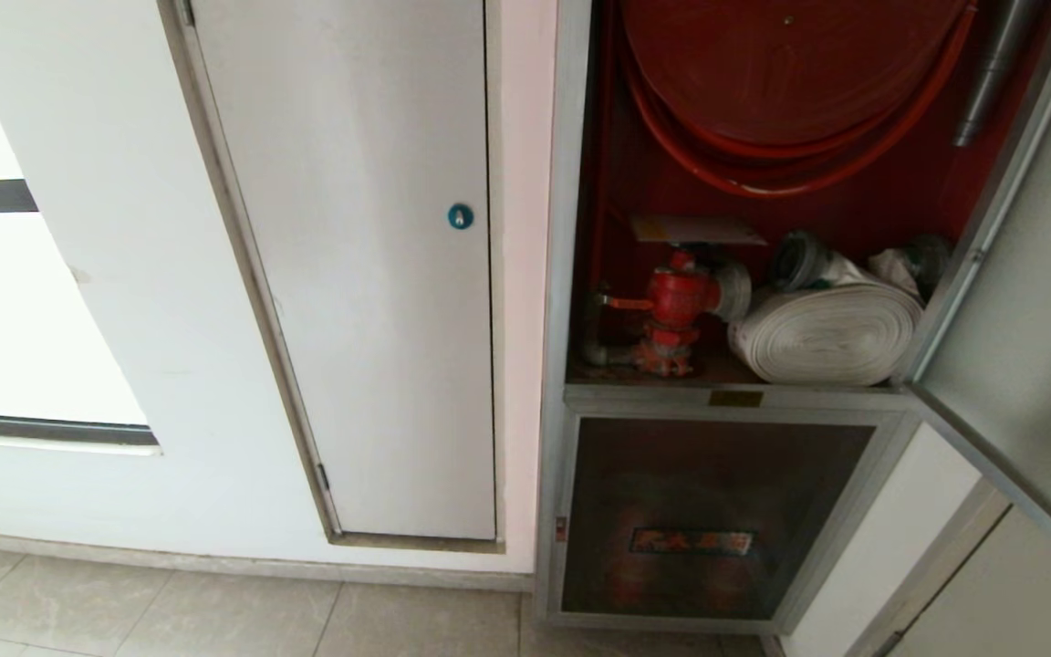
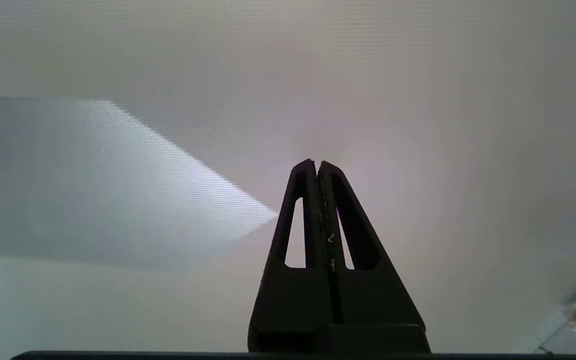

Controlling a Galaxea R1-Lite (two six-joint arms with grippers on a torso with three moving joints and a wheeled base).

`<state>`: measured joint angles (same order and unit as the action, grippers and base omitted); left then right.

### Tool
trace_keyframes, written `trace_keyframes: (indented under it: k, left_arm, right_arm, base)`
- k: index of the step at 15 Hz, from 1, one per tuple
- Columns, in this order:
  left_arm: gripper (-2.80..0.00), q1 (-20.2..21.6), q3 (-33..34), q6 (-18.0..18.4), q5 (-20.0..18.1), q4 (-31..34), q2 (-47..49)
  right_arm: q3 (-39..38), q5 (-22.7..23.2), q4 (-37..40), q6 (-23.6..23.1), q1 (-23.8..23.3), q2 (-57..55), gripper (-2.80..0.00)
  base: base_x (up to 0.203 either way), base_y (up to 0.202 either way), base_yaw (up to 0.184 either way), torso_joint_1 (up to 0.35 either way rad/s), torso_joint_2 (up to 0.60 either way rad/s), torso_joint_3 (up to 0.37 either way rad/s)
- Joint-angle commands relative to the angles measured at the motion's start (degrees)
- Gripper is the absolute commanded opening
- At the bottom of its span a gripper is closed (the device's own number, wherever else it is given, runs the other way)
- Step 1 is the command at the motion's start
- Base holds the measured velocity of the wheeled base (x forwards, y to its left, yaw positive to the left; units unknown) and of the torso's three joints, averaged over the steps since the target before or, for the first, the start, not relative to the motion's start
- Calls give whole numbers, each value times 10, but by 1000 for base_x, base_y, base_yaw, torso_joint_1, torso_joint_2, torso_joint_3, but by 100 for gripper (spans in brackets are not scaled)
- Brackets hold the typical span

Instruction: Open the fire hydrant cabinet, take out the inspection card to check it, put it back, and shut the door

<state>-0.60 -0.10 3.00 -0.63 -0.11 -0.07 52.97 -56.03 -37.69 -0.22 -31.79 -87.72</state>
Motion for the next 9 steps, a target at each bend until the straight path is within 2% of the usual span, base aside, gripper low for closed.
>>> trace_keyframes:
  k: [1,6,9]
  left_arm:
    - [-280,0,1,-2,0,-1,1]
    - [-280,0,1,1,0,-1,1]
    - [-280,0,1,1,0,-1,1]
  right_arm:
    - [0,9,-6,0,-11,-12,-280]
    - [0,50,-8,0,-25,-8,-280]
    - [-3,135,-37,-2,-4,8,-280]
  base:
    - [0,0,0,0,0,0]
    - [0,0,0,0,0,0]
    - [0,0,0,0,0,0]
